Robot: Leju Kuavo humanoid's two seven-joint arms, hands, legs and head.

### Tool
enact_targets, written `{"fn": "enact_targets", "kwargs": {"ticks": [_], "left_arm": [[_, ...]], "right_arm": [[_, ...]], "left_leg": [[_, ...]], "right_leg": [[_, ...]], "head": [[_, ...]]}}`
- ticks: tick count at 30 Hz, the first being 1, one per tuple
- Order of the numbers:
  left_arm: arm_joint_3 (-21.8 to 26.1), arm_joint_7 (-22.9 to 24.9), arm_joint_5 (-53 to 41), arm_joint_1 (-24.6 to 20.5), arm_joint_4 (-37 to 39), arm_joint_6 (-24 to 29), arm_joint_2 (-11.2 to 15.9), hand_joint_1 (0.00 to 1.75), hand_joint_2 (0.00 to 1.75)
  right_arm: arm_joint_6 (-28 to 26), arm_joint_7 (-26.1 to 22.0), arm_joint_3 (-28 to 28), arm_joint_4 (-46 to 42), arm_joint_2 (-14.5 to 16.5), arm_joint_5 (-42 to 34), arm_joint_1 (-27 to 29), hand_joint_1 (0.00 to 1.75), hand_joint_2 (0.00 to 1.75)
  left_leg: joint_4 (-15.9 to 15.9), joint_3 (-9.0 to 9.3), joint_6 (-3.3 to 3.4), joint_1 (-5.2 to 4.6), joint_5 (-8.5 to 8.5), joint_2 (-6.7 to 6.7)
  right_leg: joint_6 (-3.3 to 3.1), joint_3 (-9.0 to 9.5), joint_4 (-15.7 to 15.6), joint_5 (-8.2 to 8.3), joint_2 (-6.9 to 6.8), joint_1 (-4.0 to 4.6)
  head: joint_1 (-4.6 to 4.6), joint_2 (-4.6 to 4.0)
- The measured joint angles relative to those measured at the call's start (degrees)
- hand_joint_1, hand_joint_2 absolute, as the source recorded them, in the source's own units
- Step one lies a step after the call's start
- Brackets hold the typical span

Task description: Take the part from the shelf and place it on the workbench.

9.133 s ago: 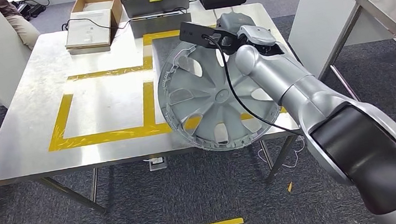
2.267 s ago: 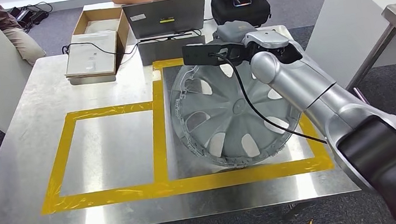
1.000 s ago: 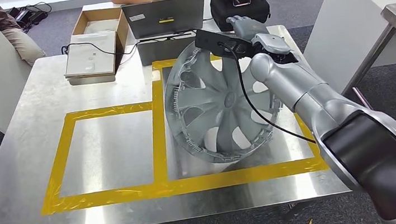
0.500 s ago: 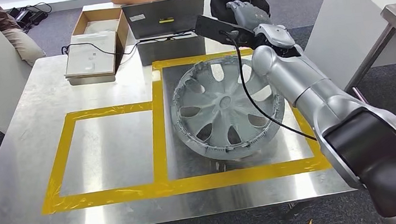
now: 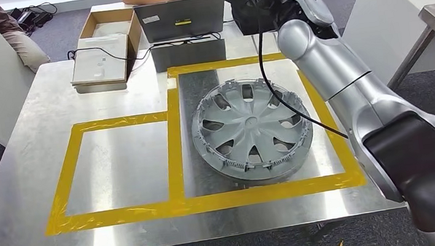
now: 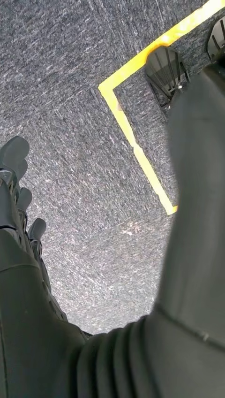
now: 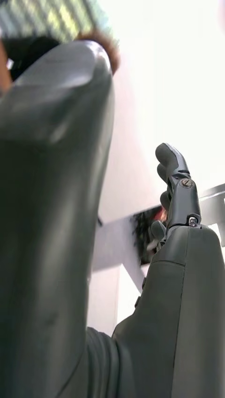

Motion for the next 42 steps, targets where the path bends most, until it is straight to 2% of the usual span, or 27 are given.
{"fn": "enact_targets", "kwargs": {"ticks": [8, 12, 20, 24, 28, 30, 31, 33, 34, 35, 36, 39, 40, 42], "left_arm": [[0.0, -0.13, 0.24, 1.01, 0.04, 0.69, 0.02, 0.0, 0.0], [0.0, -0.55, 0.69, 1.53, 0.06, 1.05, 0.03, 0.0, 0.0], [0.02, -0.65, 1.14, 2.14, 0.08, 1.6, 0.04, 0.0, 0.0], [0.07, -0.38, 1.42, 2.2, 0.09, 1.72, 0.11, 0.0, 0.0], [0.09, -0.22, 1.55, 2.26, 0.08, 2.03, 0.09, 0.0, 0.0], [0.1, -0.18, 1.55, 2.26, 0.07, 2.15, 0.01, 0.0, 0.0], [0.11, -0.16, 1.55, 2.27, 0.07, 2.16, -0.03, 0.0, 0.0], [0.12, -0.13, 1.55, 2.34, 0.09, 2.19, 0.0, 0.0, 0.0], [0.13, -0.1, 1.55, 2.39, 0.1, 2.19, 0.0, 0.0, 0.0], [0.13, -0.08, 1.55, 2.45, 0.1, 2.19, -0.02, 0.0, 0.0], [0.13, -0.07, 1.54, 2.5, 0.11, 2.19, -0.05, 0.0, 0.0], [0.13, -0.05, 1.52, 2.54, 0.09, 2.2, -0.09, 0.0, 0.0], [0.13, -0.05, 1.49, 2.54, 0.08, 2.2, -0.07, 0.0, 0.0], [0.13, -0.05, 1.42, 2.58, 0.07, 2.21, -0.03, 0.0, 0.0]], "right_arm": [[-3.29, -2.37, -3.75, -23.06, -3.66, -6.82, 3.19, 0.0, 0.0], [-3.95, -3.21, -5.43, -31.05, -5.09, -9.03, 3.73, 0.0, 0.0], [-4.83, -3.37, -6.83, -37.77, -6.57, -10.15, 5.09, 0.0, 0.0], [-4.72, -3.2, -6.99, -38.48, -6.98, -10.45, 5.19, 0.0, 0.0], [-4.55, -3.1, -7.04, -38.65, -7.06, -10.69, 5.12, 0.0, 0.0], [-4.49, -3.06, -7.08, -38.83, -7.19, -10.79, 4.95, 0.0, 0.0], [-4.45, -3.04, -7.11, -38.91, -7.3, -10.81, 4.91, 0.0, 0.0], [-4.4, -2.99, -7.13, -38.94, -7.58, -10.84, 5.06, 0.0, 0.0], [-4.39, -2.95, -7.14, -38.94, -7.74, -10.84, 5.29, 0.0, 0.0], [-4.39, -2.92, -7.14, -38.94, -7.86, -10.85, 5.49, 0.0, 0.0], [-4.38, -2.91, -7.14, -38.94, -7.95, -10.85, 5.61, 0.0, 0.0], [-4.39, -2.91, -7.17, -39.06, -8.15, -10.89, 5.61, 0.0, 0.0], [-4.4, -2.89, -7.23, -39.15, -8.28, -10.92, 5.6, 0.0, 0.0], [-4.47, -2.85, -7.35, -39.3, -8.52, -10.96, 5.66, 0.0, 0.0]], "left_leg": [[0.0, 0.0, 0.01, -0.02, -0.05, -0.02], [0.0, 0.01, 0.0, -0.02, -0.11, 0.01], [0.09, 0.05, 0.11, -0.13, -0.19, 0.01], [0.29, 0.05, 0.46, -0.34, -0.42, 0.02], [0.17, 0.22, 1.0, -0.26, -0.15, 0.11], [-0.5, 0.47, 1.45, 0.07, 0.27, 0.35], [-0.77, 0.56, 1.62, 0.23, 0.45, 0.49], [-0.78, 0.44, 1.71, 0.24, 0.54, 0.64], [-0.7, 0.3, 1.67, 0.24, 0.58, 0.72], [-0.57, 0.12, 1.6, 0.27, 0.63, 0.79], [-0.4, -0.1, 1.48, 0.33, 0.72, 0.84], [0.31, -0.8, 0.8, 0.52, 1.06, 0.83], [0.5, -0.94, 0.45, 0.5, 1.21, 0.78], [0.48, -1.09, -0.42, 0.41, 1.68, 0.62]], "right_leg": [[0.0, 0.01, -0.02, -0.04, -0.01, -0.03], [0.02, 0.02, -0.03, -0.05, -0.01, -0.03], [0.12, 0.1, -0.07, -0.03, -0.01, -0.09], [0.39, 0.19, -0.1, -0.12, -0.01, -0.22], [0.96, 0.37, -0.1, -0.07, 0.04, -0.37], [1.3, -0.25, 1.75, -1.76, -0.05, -0.24], [1.49, -1.22, 4.28, -3.53, -0.13, -0.22], [1.84, -4.29, 11.83, -7.64, -0.28, -0.43], [1.97, -5.48, 14.89, -8.8, -0.34, -0.57], [2.07, -5.87, 16.2, -8.93, -0.4, -0.7], [2.13, -5.04, 15.11, -7.96, -0.48, -0.82], [2.14, 1.41, 4.07, -3.67, -0.68, -0.98], [1.9, 2.63, 1.81, -2.96, -0.65, -0.9], [1.1, 2.75, 1.23, -2.42, -0.46, -0.66]], "head": [[0.01, 0.0], [0.01, 0.0], [0.0, 0.0], [0.0, 0.0], [-0.01, 0.0], [0.13, 0.0], [0.21, 0.0], [0.33, 0.0], [0.34, 0.0], [0.34, 0.0], [0.34, 0.0], [0.36, 0.0], [0.39, 0.0], [0.41, 0.0]]}}
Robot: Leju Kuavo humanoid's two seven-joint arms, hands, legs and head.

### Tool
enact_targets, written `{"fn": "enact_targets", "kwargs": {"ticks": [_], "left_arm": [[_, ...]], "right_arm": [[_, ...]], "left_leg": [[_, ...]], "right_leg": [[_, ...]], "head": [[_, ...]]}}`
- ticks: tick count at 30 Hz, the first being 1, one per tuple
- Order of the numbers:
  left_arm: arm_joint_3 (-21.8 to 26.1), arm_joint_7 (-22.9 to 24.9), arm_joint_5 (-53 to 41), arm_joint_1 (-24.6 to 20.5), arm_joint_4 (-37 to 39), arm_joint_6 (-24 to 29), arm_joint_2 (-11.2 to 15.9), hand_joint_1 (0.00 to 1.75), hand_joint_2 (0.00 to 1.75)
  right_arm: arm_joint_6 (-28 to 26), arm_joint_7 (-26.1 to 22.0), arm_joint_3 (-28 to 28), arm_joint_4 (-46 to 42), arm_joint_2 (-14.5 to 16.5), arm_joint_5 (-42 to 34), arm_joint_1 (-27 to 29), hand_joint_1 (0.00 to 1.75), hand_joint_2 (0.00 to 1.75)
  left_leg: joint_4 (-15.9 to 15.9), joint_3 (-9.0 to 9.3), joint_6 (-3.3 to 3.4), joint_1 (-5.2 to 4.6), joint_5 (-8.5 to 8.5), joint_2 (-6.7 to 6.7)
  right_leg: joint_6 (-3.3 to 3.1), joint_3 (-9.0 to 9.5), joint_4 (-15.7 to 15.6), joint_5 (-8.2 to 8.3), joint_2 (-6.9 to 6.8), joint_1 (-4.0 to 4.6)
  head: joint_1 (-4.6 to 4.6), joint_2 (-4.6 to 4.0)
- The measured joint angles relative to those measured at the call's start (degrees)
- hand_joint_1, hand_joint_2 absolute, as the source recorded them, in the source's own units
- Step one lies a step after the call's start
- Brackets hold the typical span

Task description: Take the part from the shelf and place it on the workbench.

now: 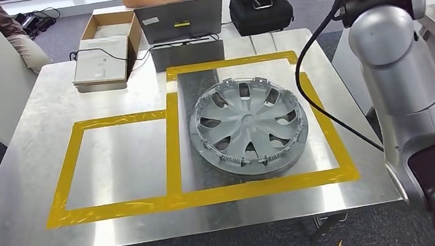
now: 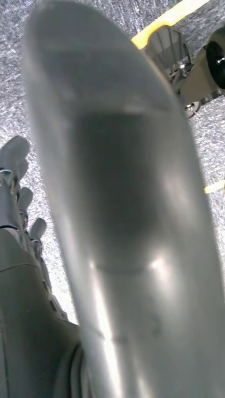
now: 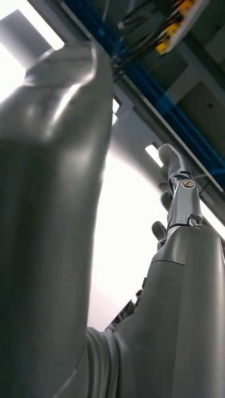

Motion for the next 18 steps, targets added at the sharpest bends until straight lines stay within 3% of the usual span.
{"fn": "enact_targets", "kwargs": {"ticks": [2, 3, 5, 7, 8, 9, 11, 13, 14, 17, 18], "left_arm": [[0.0, 0.01, -0.06, 0.07, 0.01, 0.0, 0.06, 0.0, 0.0], [0.0, 0.02, -0.09, 0.11, 0.02, 0.0, 0.08, 0.0, 0.0], [0.0, 0.03, -0.13, 0.12, 0.01, 0.0, 0.03, 0.0, 0.0], [0.0, 0.03, -0.13, 0.07, 0.0, 0.0, -0.04, 0.0, 0.0], [0.0, 0.03, -0.12, 0.06, 0.0, 0.0, -0.04, 0.0, 0.0], [0.0, 0.03, -0.1, 0.06, 0.0, 0.0, -0.04, 0.0, 0.0], [0.0, 0.01, -0.05, 0.05, -0.02, 0.01, -0.01, 0.0, 0.0], [0.0, -0.07, -0.03, -0.02, -0.05, 0.03, 0.01, 0.0, 0.0], [0.0, -0.1, -0.02, -0.05, -0.06, 0.04, 0.01, 0.0, 0.0], [0.0, -0.16, 0.03, -0.06, -0.07, 0.07, -0.05, 0.0, 0.0], [0.01, -0.16, 0.06, -0.08, -0.07, 0.07, -0.1, 0.0, 0.0]], "right_arm": [[-0.08, 0.03, -0.07, -0.08, -0.15, -0.03, 0.06, 0.0, 0.0], [-0.1, 0.07, -0.08, -0.1, -0.17, -0.03, 0.11, 0.0, 0.0], [-0.11, 0.1, -0.09, -0.11, -0.21, -0.04, 0.17, 0.0, 0.0], [-0.11, 0.11, -0.09, -0.12, -0.24, -0.04, 0.34, 0.0, 0.0], [-0.11, 0.14, -0.09, -0.12, -0.24, -0.04, 0.51, 0.0, 0.0], [-0.11, 0.17, -0.09, -0.12, -0.25, -0.04, 0.68, 0.0, 0.0], [-0.11, 0.25, -0.1, -0.17, -0.26, -0.02, 0.87, 0.0, 0.0], [-0.11, 0.29, -0.13, -0.38, -0.31, 0.06, 0.88, 0.0, 0.0], [-0.11, 0.31, -0.14, -0.49, -0.33, 0.1, 0.87, 0.0, 0.0], [-0.13, 0.43, -0.13, -0.6, -0.44, 0.28, 0.88, 0.0, 0.0], [-0.14, 0.45, -0.15, -0.61, -0.52, 0.37, 0.88, 0.0, 0.0]], "left_leg": [[0.16, -0.44, -0.84, 0.06, -0.08, 0.0], [1.08, -0.96, -1.18, 0.12, -1.27, 0.06], [6.15, -2.71, -1.7, 0.31, -6.07, 0.21], [13.52, -4.42, -2.04, 0.41, -10.67, 0.25], [15.83, -4.47, -2.12, 0.44, -11.45, 0.26], [16.36, -3.67, -2.13, 0.44, -11.17, 0.26], [10.91, 1.15, -1.91, 0.45, -8.75, 0.27], [3.12, 6.64, -1.45, 0.32, -7.9, 0.21], [0.8, 7.97, -1.17, 0.21, -8.03, 0.15], [-0.07, 7.68, -0.02, 0.06, -7.46, 0.08], [-0.16, 7.39, 0.45, 0.13, -6.94, 0.18]], "right_leg": [[-0.98, -0.55, -0.41, 0.55, -0.08, -0.18], [-1.45, -0.92, -0.58, 1.04, -0.14, -0.28], [-2.09, -1.93, -0.76, 2.09, -0.22, -0.4], [-2.22, -3.14, -0.7, 3.02, -0.21, -0.38], [-2.16, -3.76, -0.65, 3.48, -0.21, -0.36], [-2.06, -4.36, -0.6, 3.93, -0.21, -0.36], [-1.71, -5.36, -0.5, 4.76, -0.22, -0.39], [-1.17, -5.94, -0.49, 5.5, -0.27, -0.31], [-0.85, -6.03, -0.52, 5.86, -0.32, -0.28], [0.24, -6.18, -0.89, 6.96, -0.33, -0.27], [0.56, -6.52, -0.6, 6.56, -0.3, -0.29]], "head": [[-0.02, 0.0], [-0.04, 0.0], [-0.14, 0.0], [-0.18, 0.0], [-0.18, 0.0], [-0.18, 0.0], [-0.18, 0.0], [-0.14, 0.0], [-0.17, 0.0], [-0.26, 0.0], [-0.24, 0.0]]}}
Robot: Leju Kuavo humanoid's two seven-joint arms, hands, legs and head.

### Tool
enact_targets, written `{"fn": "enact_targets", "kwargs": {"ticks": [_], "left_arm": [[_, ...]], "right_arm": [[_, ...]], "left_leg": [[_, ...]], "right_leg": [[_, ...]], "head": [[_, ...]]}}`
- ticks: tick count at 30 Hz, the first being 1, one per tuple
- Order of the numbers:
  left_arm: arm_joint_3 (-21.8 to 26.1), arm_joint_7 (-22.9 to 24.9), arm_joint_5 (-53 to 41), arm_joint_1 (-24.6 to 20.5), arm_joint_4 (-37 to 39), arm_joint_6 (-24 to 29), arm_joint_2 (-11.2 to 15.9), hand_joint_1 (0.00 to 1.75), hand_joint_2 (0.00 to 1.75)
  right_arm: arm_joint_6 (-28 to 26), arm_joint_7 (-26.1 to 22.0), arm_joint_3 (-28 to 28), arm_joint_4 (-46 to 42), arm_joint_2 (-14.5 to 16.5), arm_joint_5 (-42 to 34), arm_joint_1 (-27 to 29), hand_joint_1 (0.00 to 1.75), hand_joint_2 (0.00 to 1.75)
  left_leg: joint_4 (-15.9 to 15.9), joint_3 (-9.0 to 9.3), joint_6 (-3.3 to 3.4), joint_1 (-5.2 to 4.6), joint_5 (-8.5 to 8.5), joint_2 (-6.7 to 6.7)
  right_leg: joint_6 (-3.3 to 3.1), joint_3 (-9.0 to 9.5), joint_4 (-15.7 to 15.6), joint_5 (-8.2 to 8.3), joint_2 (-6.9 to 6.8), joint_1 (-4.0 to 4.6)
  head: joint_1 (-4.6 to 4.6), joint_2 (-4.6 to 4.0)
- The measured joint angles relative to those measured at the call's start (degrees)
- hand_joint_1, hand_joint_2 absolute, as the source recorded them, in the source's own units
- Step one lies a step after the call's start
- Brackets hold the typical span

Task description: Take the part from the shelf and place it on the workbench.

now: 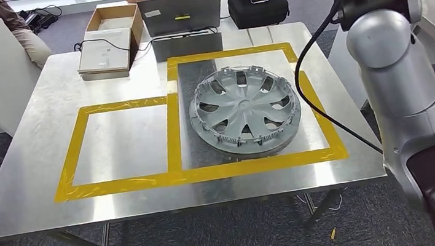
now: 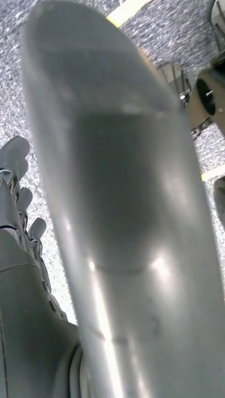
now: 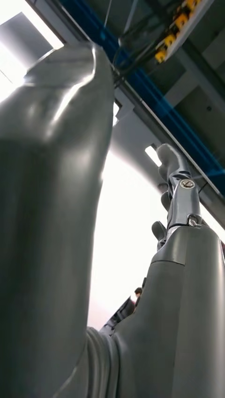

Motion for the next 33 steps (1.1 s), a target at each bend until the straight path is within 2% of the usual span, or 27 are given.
{"fn": "enact_targets", "kwargs": {"ticks": [1, 2, 4, 5, 6, 7, 9, 11, 12, 13, 15, 16, 17, 19, 20, 21, 22, 23, 24, 25, 26, 27, 28, 30, 31, 32, 33], "left_arm": [[0.01, 0.01, 0.03, -0.02, 0.0, 0.01, -0.03, 0.0, 0.0], [0.03, 0.01, 0.05, -0.04, 0.0, 0.01, -0.05, 0.0, 0.0], [0.05, 0.02, 0.07, -0.04, 0.0, 0.02, -0.01, 0.0, 0.0], [0.07, 0.02, 0.07, -0.01, 0.0, 0.02, -0.01, 0.0, 0.0], [0.07, 0.02, 0.07, 0.01, 0.0, 0.02, -0.03, 0.0, 0.0], [0.08, 0.02, 0.08, 0.02, 0.0, 0.02, -0.05, 0.0, 0.0], [0.08, 0.02, 0.09, 0.02, -0.01, 0.02, -0.09, 0.0, 0.0], [0.09, 0.01, 0.09, 0.02, -0.02, 0.04, -0.14, 0.0, 0.0], [0.1, -0.01, 0.09, 0.04, -0.03, 0.05, -0.15, 0.0, 0.0], [0.11, -0.03, 0.09, 0.08, -0.03, 0.06, -0.16, 0.0, 0.0], [0.12, -0.1, 0.09, 0.13, -0.01, 0.06, -0.05, 0.0, 0.0], [0.12, -0.13, 0.09, 0.16, -0.01, 0.06, -0.03, 0.0, 0.0], [0.13, -0.15, 0.08, 0.18, 0.0, 0.05, -0.01, 0.0, 0.0], [0.13, -0.18, 0.07, 0.18, 0.0, 0.04, -0.04, 0.0, 0.0], [0.13, -0.18, 0.06, 0.17, 0.0, 0.04, -0.03, 0.0, 0.0], [0.13, -0.18, 0.05, 0.15, 0.0, 0.04, -0.02, 0.0, 0.0], [0.13, -0.18, 0.05, 0.15, 0.0, 0.04, 0.01, 0.0, 0.0], [0.13, -0.17, 0.05, 0.14, -0.01, 0.04, 0.02, 0.0, 0.0], [0.13, -0.16, 0.05, 0.1, -0.02, 0.04, 0.03, 0.0, 0.0], [0.13, -0.15, 0.05, 0.04, -0.05, 0.04, 0.04, 0.0, 0.0], [0.13, -0.13, 0.05, -0.04, -0.09, 0.04, 0.04, 0.0, 0.0], [0.13, -0.11, 0.05, -0.14, -0.13, 0.04, 0.04, 0.0, 0.0], [0.13, -0.07, 0.05, -0.2, -0.15, 0.04, 0.04, 0.0, 0.0], [0.14, 0.02, 0.05, -0.24, -0.14, 0.04, 0.03, 0.0, 0.0], [0.15, 0.08, 0.05, -0.27, -0.14, 0.03, 0.03, 0.0, 0.0], [0.16, 0.13, 0.05, -0.31, -0.13, 0.03, 0.04, 0.0, 0.0], [0.19, 0.17, 0.05, -0.37, -0.13, 0.02, 0.07, 0.0, 0.0]], "right_arm": [[-0.02, 0.03, -0.02, 0.01, -0.09, 0.05, 0.0, 0.0, 0.0], [-0.03, 0.03, -0.03, 0.01, -0.19, 0.13, 0.03, 0.0, 0.0], [-0.05, 0.07, -0.03, 0.01, -0.34, 0.23, 0.23, 0.0, 0.0], [-0.06, 0.1, -0.03, 0.01, -0.39, 0.28, 0.39, 0.0, 0.0], [-0.06, 0.12, -0.02, 0.01, -0.42, 0.32, 0.57, 0.0, 0.0], [-0.06, 0.13, -0.02, 0.01, -0.43, 0.37, 0.69, 0.0, 0.0], [-0.07, 0.14, -0.02, -0.01, -0.44, 0.44, 0.72, 0.0, 0.0], [-0.1, 0.12, -0.04, -0.12, -0.44, 0.49, 0.63, 0.0, 0.0], [-0.13, 0.1, -0.05, -0.18, -0.46, 0.53, 0.59, 0.0, 0.0], [-0.15, 0.1, -0.07, -0.23, -0.48, 0.57, 0.59, 0.0, 0.0], [-0.17, 0.14, -0.06, -0.26, -0.49, 0.63, 0.53, 0.0, 0.0], [-0.19, 0.15, -0.05, -0.26, -0.49, 0.64, 0.51, 0.0, 0.0], [-0.22, 0.16, -0.04, -0.26, -0.48, 0.67, 0.49, 0.0, 0.0], [-0.31, 0.15, -0.03, -0.26, -0.48, 0.74, 0.58, 0.0, 0.0], [-0.33, 0.16, -0.03, -0.26, -0.48, 0.78, 0.71, 0.0, 0.0], [-0.36, 0.16, -0.03, -0.26, -0.49, 0.8, 0.88, 0.0, 0.0], [-0.38, 0.16, -0.04, -0.26, -0.51, 0.82, 1.06, 0.0, 0.0], [-0.4, 0.16, -0.05, -0.26, -0.53, 0.82, 1.19, 0.0, 0.0], [-0.43, 0.16, -0.08, -0.26, -0.56, 0.82, 1.25, 0.0, 0.0], [-0.46, 0.14, -0.15, -0.31, -0.61, 0.84, 1.26, 0.0, 0.0], [-0.5, 0.11, -0.26, -0.36, -0.69, 0.86, 1.24, 0.0, 0.0], [-0.54, 0.08, -0.36, -0.4, -0.75, 0.88, 1.22, 0.0, 0.0], [-0.56, 0.04, -0.45, -0.44, -0.82, 0.91, 1.21, 0.0, 0.0], [-0.57, 0.03, -0.53, -0.4, -0.93, 0.92, 1.26, 0.0, 0.0], [-0.55, 0.03, -0.56, -0.38, -1.02, 0.93, 1.29, 0.0, 0.0], [-0.53, 0.04, -0.6, -0.36, -1.12, 0.93, 1.31, 0.0, 0.0], [-0.51, 0.02, -0.63, -0.34, -1.23, 0.93, 1.32, 0.0, 0.0]], "left_leg": [[-0.15, -0.51, 0.49, 0.1, 0.61, 0.13], [-0.26, -1.15, 0.87, 0.16, 1.23, 0.28], [-0.21, -2.76, 1.33, 0.03, 2.45, 0.46], [-0.16, -3.59, 1.4, -0.05, 3.05, 0.5], [-0.1, -4.41, 1.42, -0.14, 3.64, 0.53], [-0.03, -5.21, 1.4, -0.21, 4.22, 0.53], [0.13, -6.59, 1.25, -0.3, 5.35, 0.51], [0.19, -7.41, 0.81, -0.44, 6.38, 0.42], [0.12, -7.56, 0.48, -0.43, 6.87, 0.38], [-0.08, -7.62, 0.1, -0.44, 7.37, 0.35], [-0.16, -7.91, -0.64, -0.37, 7.56, 0.27], [0.65, -8.39, -1.0, -0.35, 6.36, 0.23], [2.55, -9.14, -1.37, -0.27, 4.2, 0.2], [9.4, -11.05, -2.09, 0.08, -1.37, 0.19], [12.96, -11.68, -2.4, 0.26, -3.04, 0.2], [15.37, -11.69, -2.65, 0.41, -3.41, 0.21], [15.99, -10.85, -2.85, 0.53, -2.57, 0.22], [14.64, -9.05, -3.02, 0.65, -1.07, 0.23], [11.54, -6.34, -3.17, 0.81, 0.06, 0.23], [7.4, -3.15, -3.22, 0.85, 0.03, 0.19], [3.98, -0.74, -2.94, 0.8, -0.47, 0.09], [1.51, 0.79, -2.49, 0.73, -1.28, -0.02], [0.39, 1.25, -1.87, 0.54, -1.83, -0.12], [0.3, 0.43, -0.52, 0.46, -1.11, -0.01], [0.24, -0.05, 0.06, 0.47, -0.48, 0.14], [0.15, -0.7, 0.55, 0.54, 0.26, 0.29], [0.13, -1.45, 0.9, 0.55, 1.02, 0.42]], "right_leg": [[0.27, -0.66, 1.23, -1.4, 0.02, -0.02], [0.47, -1.67, 3.64, -3.69, 0.03, -0.09], [0.78, -4.11, 11.2, -8.93, 0.04, -0.09], [0.85, -4.82, 14.5, -10.31, 0.04, -0.08], [0.82, -4.75, 16.33, -10.48, 0.04, -0.06], [0.67, -3.55, 15.97, -9.5, 0.04, -0.01], [0.0, 1.8, 9.78, -7.1, 0.04, 0.22], [-0.73, 7.1, 2.08, -7.07, -0.05, 0.68], [-1.0, 8.34, -0.02, -7.48, -0.08, 0.89], [-1.23, 8.6, -0.89, -7.5, -0.11, 1.07], [-1.83, 8.07, -1.28, -6.35, -0.25, 0.81], [-2.21, 7.62, -1.52, -5.62, -0.38, 0.61], [-2.5, 7.03, -1.74, -4.85, -0.5, 0.37], [-2.76, 5.39, -1.75, -3.46, -0.54, 0.28], [-2.69, 4.47, -1.7, -2.77, -0.53, 0.24], [-2.55, 3.52, -1.65, -2.07, -0.51, 0.17], [-2.35, 2.6, -1.56, -1.41, -0.51, 0.07], [-2.09, 1.72, -1.44, -0.79, -0.52, -0.06], [-1.77, 0.95, -1.22, -0.23, -0.53, -0.18], [-1.39, 0.25, -0.96, 0.26, -0.54, -0.24], [-0.97, -0.19, -0.78, 0.73, -0.58, -0.23], [-0.56, -0.42, -0.66, 1.16, -0.62, -0.17], [-0.15, -0.52, -0.72, 1.6, -0.66, -0.17], [0.58, -0.7, -0.9, 2.18, -0.65, -0.29], [0.88, -1.19, -0.23, 1.18, -0.6, -0.39], [1.13, -1.98, 1.49, -0.86, -0.54, -0.42], [1.3, -3.01, 4.45, -3.84, -0.48, -0.43]], "head": [[0.03, 0.0], [0.09, 0.0], [0.18, 0.0], [0.2, 0.0], [0.21, 0.0], [0.21, 0.0], [0.23, 0.0], [0.22, 0.0], [0.31, 0.0], [0.39, 0.0], [0.58, 0.0], [0.51, 0.0], [0.41, 0.0], [0.23, 0.0], [0.2, 0.0], [0.2, 0.0], [0.2, 0.0], [0.19, 0.0], [0.19, 0.0], [0.14, 0.0], [0.16, 0.0], [0.16, 0.0], [0.2, 0.0], [0.26, 0.0], [0.3, 0.0], [0.35, 0.0], [0.42, 0.0]]}}
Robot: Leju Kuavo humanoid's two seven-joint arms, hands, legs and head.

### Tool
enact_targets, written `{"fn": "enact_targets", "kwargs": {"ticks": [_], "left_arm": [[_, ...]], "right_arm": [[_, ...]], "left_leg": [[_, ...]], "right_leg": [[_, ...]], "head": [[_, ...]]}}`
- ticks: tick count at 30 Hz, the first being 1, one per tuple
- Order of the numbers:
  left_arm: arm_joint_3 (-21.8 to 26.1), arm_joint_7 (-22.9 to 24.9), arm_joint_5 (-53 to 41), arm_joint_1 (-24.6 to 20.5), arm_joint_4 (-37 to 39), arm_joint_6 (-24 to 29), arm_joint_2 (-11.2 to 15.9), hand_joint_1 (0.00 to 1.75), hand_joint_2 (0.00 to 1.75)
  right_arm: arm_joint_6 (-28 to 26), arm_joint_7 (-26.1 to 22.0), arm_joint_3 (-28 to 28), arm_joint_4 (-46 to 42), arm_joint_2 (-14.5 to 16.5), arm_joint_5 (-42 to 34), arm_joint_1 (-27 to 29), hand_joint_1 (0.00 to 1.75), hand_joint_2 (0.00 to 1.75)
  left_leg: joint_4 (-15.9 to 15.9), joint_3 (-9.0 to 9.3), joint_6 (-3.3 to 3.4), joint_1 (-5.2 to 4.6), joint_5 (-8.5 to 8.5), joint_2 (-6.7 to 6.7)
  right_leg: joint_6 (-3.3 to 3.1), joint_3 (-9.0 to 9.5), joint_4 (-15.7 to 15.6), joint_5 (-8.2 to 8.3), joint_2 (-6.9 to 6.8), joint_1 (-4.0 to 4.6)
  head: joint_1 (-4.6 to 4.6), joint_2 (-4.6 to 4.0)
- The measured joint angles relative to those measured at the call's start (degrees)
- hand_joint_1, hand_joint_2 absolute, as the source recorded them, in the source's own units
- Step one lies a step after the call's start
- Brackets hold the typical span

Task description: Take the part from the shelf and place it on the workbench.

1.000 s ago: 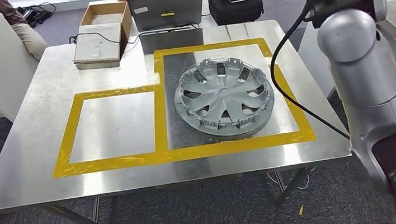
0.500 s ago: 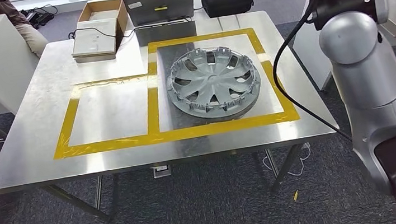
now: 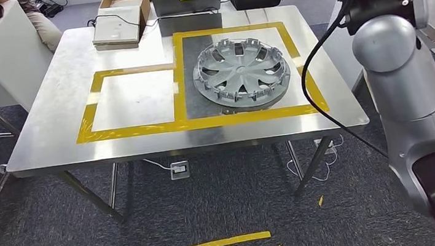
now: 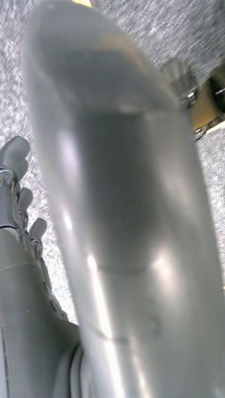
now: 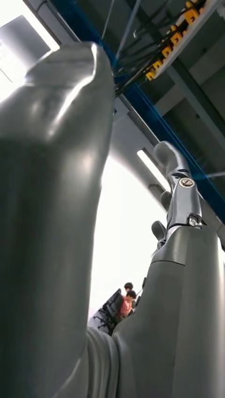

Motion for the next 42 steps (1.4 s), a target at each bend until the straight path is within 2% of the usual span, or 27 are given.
{"fn": "enact_targets", "kwargs": {"ticks": [2, 3, 4, 6, 8, 9, 11, 13, 15, 17, 18, 19, 21, 22, 24, 25, 27, 28, 30, 32, 33, 34, 36, 37, 39, 40, 42], "left_arm": [[0.05, 0.04, 0.02, -0.02, 0.0, -0.01, 0.04, 0.0, 0.0], [0.08, 0.04, 0.03, -0.01, 0.0, -0.01, 0.03, 0.0, 0.0], [0.1, 0.04, 0.05, 0.0, 0.0, -0.01, 0.02, 0.0, 0.0], [0.15, 0.05, 0.14, -0.01, 0.0, -0.01, 0.01, 0.0, 0.0], [0.19, 0.06, 0.21, -0.01, -0.02, 0.01, -0.05, 0.0, 0.0], [0.2, 0.06, 0.21, -0.01, -0.02, 0.02, -0.07, 0.0, 0.0], [0.23, 0.07, 0.21, 0.0, -0.02, 0.04, -0.08, 0.0, 0.0], [0.25, 0.09, 0.21, 0.06, 0.0, 0.04, -0.01, 0.0, 0.0], [0.27, 0.14, 0.21, 0.13, 0.03, 0.04, -0.02, 0.0, 0.0], [0.27, 0.19, 0.16, 0.12, 0.04, 0.04, -0.08, 0.0, 0.0], [0.27, 0.21, 0.11, 0.1, 0.04, 0.04, -0.07, 0.0, 0.0], [0.27, 0.21, 0.07, 0.1, 0.04, 0.04, -0.06, 0.0, 0.0], [0.27, 0.22, 0.01, 0.08, 0.03, 0.04, -0.06, 0.0, 0.0], [0.27, 0.22, 0.0, 0.04, 0.02, 0.04, -0.06, 0.0, 0.0], [0.27, 0.21, -0.03, -0.04, -0.02, 0.04, -0.04, 0.0, 0.0], [0.27, 0.22, -0.07, -0.06, -0.03, 0.04, -0.03, 0.0, 0.0], [0.26, 0.25, -0.13, -0.05, -0.03, 0.04, -0.07, 0.0, 0.0], [0.26, 0.27, -0.15, -0.08, -0.02, 0.02, -0.1, 0.0, 0.0], [0.25, 0.32, -0.17, -0.15, -0.03, -0.01, -0.12, 0.0, 0.0], [0.25, 0.36, -0.2, -0.17, -0.04, -0.03, -0.07, 0.0, 0.0], [0.25, 0.37, -0.21, -0.16, -0.03, -0.03, -0.07, 0.0, 0.0], [0.25, 0.38, -0.22, -0.15, -0.03, -0.03, -0.07, 0.0, 0.0], [0.25, 0.41, -0.22, -0.15, -0.03, -0.03, -0.09, 0.0, 0.0], [0.25, 0.43, -0.22, -0.16, -0.03, -0.03, -0.1, 0.0, 0.0], [0.25, 0.47, -0.22, -0.16, -0.05, -0.03, -0.1, 0.0, 0.0], [0.26, 0.49, -0.22, -0.16, -0.05, -0.03, -0.09, 0.0, 0.0], [0.27, 0.55, -0.22, -0.13, -0.03, -0.03, -0.07, 0.0, 0.0]], "right_arm": [[0.03, -0.01, -0.02, 0.03, -0.1, 0.0, 0.14, 0.0, 0.0], [0.04, -0.02, -0.02, 0.05, -0.12, 0.0, 0.29, 0.0, 0.0], [0.07, -0.03, -0.01, 0.08, -0.13, 0.01, 0.44, 0.0, 0.0], [0.13, -0.05, -0.01, 0.1, -0.13, 0.02, 0.55, 0.0, 0.0], [0.15, -0.13, -0.02, 0.09, -0.13, 0.03, 0.36, 0.0, 0.0], [0.15, -0.16, -0.02, 0.09, -0.13, 0.03, 0.22, 0.0, 0.0], [0.18, -0.23, -0.01, 0.11, -0.13, 0.04, 0.01, 0.0, 0.0], [0.23, -0.21, 0.07, 0.15, -0.1, 0.04, -0.14, 0.0, 0.0], [0.25, -0.22, 0.16, 0.19, -0.06, 0.04, -0.18, 0.0, 0.0], [0.25, -0.26, 0.23, 0.2, -0.04, 0.03, -0.06, 0.0, 0.0], [0.25, -0.28, 0.25, 0.22, -0.04, 0.02, 0.06, 0.0, 0.0], [0.26, -0.29, 0.26, 0.25, -0.04, 0.02, 0.17, 0.0, 0.0], [0.24, -0.29, 0.26, 0.31, -0.05, 0.02, 0.33, 0.0, 0.0], [0.22, -0.3, 0.23, 0.31, -0.05, 0.02, 0.35, 0.0, 0.0], [0.19, -0.34, 0.08, 0.3, -0.13, 0.03, 0.34, 0.0, 0.0], [0.19, -0.39, 0.02, 0.29, -0.16, 0.03, 0.33, 0.0, 0.0], [0.19, -0.45, -0.05, 0.32, -0.27, 0.03, 0.4, 0.0, 0.0], [0.2, -0.46, -0.08, 0.34, -0.42, 0.03, 0.45, 0.0, 0.0], [0.2, -0.43, -0.19, 0.4, -0.85, 0.03, 0.58, 0.0, 0.0], [0.2, -0.45, -0.3, 0.43, -1.24, 0.02, 0.77, 0.0, 0.0], [0.2, -0.46, -0.33, 0.48, -1.38, 0.02, 0.95, 0.0, 0.0], [0.22, -0.46, -0.34, 0.58, -1.49, 0.02, 1.16, 0.0, 0.0], [0.28, -0.48, -0.34, 0.93, -1.59, 0.02, 1.39, 0.0, 0.0], [0.36, -0.5, -0.34, 1.19, -1.61, 0.01, 1.36, 0.0, 0.0], [0.51, -0.57, -0.39, 1.92, -1.67, -0.03, 1.25, 0.0, 0.0], [0.69, -0.55, -0.43, 2.56, -1.74, -0.04, 1.14, 0.0, 0.0], [1.17, -0.36, -0.49, 4.54, -1.9, -0.04, 1.0, 0.0, 0.0]], "left_leg": [[0.06, -1.82, 0.31, -0.18, 1.43, 0.07], [0.09, -2.71, 0.37, -0.3, 2.12, 0.1], [0.12, -3.57, 0.39, -0.42, 2.79, 0.12], [0.16, -5.07, 0.34, -0.62, 4.07, 0.11], [0.19, -5.95, 0.03, -0.79, 5.14, 0.01], [0.12, -6.06, -0.26, -0.8, 5.62, -0.05], [-0.3, -6.09, -1.03, -0.74, 6.68, -0.11], [-0.21, -6.5, -1.67, -0.66, 6.47, -0.23], [3.3, -7.85, -2.22, -0.54, 2.24, -0.31], [10.41, -9.51, -2.81, -0.31, -3.15, -0.28], [13.51, -9.82, -3.05, -0.2, -4.24, -0.27], [15.25, -9.48, -3.23, -0.14, -3.96, -0.26], [12.94, -6.0, -3.41, -0.03, -1.05, -0.25], [9.35, -3.21, -3.41, 0.01, -0.66, -0.25], [2.38, 1.56, -2.83, -0.19, -1.83, -0.38], [0.51, 2.55, -2.38, -0.36, -2.74, -0.46], [-0.1, 2.25, -1.29, -0.5, -2.27, -0.41], [-0.2, 1.86, -0.76, -0.45, -1.73, -0.26], [-0.46, 0.61, 0.12, -0.24, -0.17, 0.07], [-0.38, -1.14, 0.42, -0.26, 1.38, 0.21], [-0.31, -2.12, 0.42, -0.28, 2.12, 0.25], [-0.24, -3.11, 0.37, -0.29, 2.84, 0.28], [-0.06, -4.93, 0.17, -0.29, 4.17, 0.33], [0.06, -5.65, 0.01, -0.29, 4.76, 0.34], [0.13, -6.52, -0.56, -0.41, 5.86, 0.25], [0.04, -6.65, -0.93, -0.43, 6.41, 0.19], [-0.52, -6.74, -1.72, -0.41, 7.57, 0.11]], "right_leg": [[0.19, -1.87, 7.7, -5.19, 0.03, 0.09], [0.13, -2.11, 10.62, -5.98, 0.05, 0.17], [-0.04, -1.48, 11.77, -5.44, 0.05, 0.27], [-0.8, 2.91, 7.87, -2.77, 0.12, 0.62], [-1.83, 9.16, -0.41, -2.78, 0.17, 1.18], [-2.22, 11.16, -3.41, -3.35, 0.19, 1.45], [-2.74, 12.09, -5.6, -3.53, 0.18, 1.77], [-3.44, 11.4, -6.2, -2.22, -0.03, 1.52], [-4.05, 10.18, -6.71, -0.6, -0.25, 1.12], [-4.26, 8.36, -6.69, 0.89, -0.22, 1.06], [-4.19, 7.39, -6.58, 1.6, -0.21, 1.03], [-4.06, 6.39, -6.43, 2.28, -0.21, 0.98], [-3.66, 4.41, -5.94, 3.51, -0.24, 0.81], [-3.39, 3.54, -5.63, 4.07, -0.26, 0.76], [-2.71, 2.51, -5.19, 5.03, -0.33, 0.77], [-2.35, 2.35, -5.16, 5.49, -0.36, 0.81], [-1.6, 2.26, -5.45, 6.39, -0.38, 0.74], [-1.25, 1.96, -5.2, 5.96, -0.29, 0.67], [-0.61, 0.59, -1.96, 1.93, -0.08, 0.51], [-0.13, -1.23, 5.21, -4.01, 0.02, 0.44], [0.0, -1.74, 8.7, -5.54, 0.03, 0.41], [0.05, -1.56, 10.9, -5.68, 0.03, 0.4], [-0.11, 1.58, 9.46, -3.17, 0.03, 0.39], [-0.3, 4.51, 6.04, -2.22, 0.05, 0.39], [-0.94, 10.02, -1.78, -2.86, 0.13, 0.67], [-1.33, 11.46, -4.13, -3.57, 0.2, 0.85], [-2.19, 11.46, -5.15, -3.26, 0.26, 1.03]], "head": [[0.08, 0.0], [0.09, 0.0], [0.09, 0.0], [0.09, 0.0], [0.04, 0.0], [0.1, 0.0], [0.23, 0.0], [0.32, 0.0], [0.19, 0.0], [0.05, 0.0], [0.04, 0.0], [0.02, 0.0], [0.02, 0.0], [0.0, 0.0], [0.05, 0.0], [0.02, 0.0], [0.0, 0.0], [-0.06, 0.0], [0.05, 0.0], [0.16, 0.0], [0.18, 0.0], [0.18, 0.0], [0.2, 0.0], [0.21, 0.0], [0.23, 0.0], [0.3, 0.0], [0.43, 0.0]]}}
